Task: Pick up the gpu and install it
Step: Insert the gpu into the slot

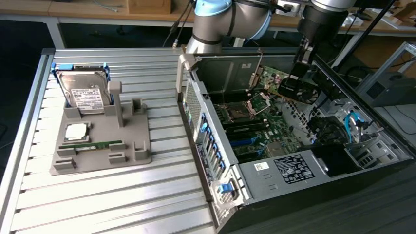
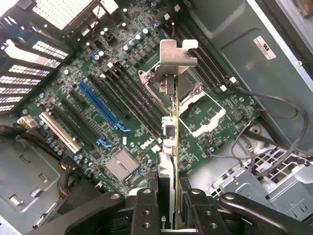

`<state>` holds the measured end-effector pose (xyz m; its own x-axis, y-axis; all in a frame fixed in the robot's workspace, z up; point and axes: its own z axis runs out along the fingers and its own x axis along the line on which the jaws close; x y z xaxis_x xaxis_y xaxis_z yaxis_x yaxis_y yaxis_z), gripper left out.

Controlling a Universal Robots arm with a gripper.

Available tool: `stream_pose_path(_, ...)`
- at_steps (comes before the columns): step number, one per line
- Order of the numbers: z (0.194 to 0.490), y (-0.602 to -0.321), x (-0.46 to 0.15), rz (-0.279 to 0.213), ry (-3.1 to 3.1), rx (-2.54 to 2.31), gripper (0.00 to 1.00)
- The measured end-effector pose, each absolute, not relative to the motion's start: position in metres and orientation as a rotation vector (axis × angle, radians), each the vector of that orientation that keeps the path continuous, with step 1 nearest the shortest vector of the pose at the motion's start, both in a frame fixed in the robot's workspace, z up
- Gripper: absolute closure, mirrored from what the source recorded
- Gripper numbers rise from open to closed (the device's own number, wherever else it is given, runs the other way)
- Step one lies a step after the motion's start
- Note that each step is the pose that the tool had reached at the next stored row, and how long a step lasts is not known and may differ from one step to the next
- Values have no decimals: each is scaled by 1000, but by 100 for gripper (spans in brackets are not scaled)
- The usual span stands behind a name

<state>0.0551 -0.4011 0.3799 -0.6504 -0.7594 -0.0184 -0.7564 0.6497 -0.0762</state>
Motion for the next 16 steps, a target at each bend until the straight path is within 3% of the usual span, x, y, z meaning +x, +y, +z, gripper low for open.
stream_pose_path(16,380,-401,55,-92,2753,-1401,73)
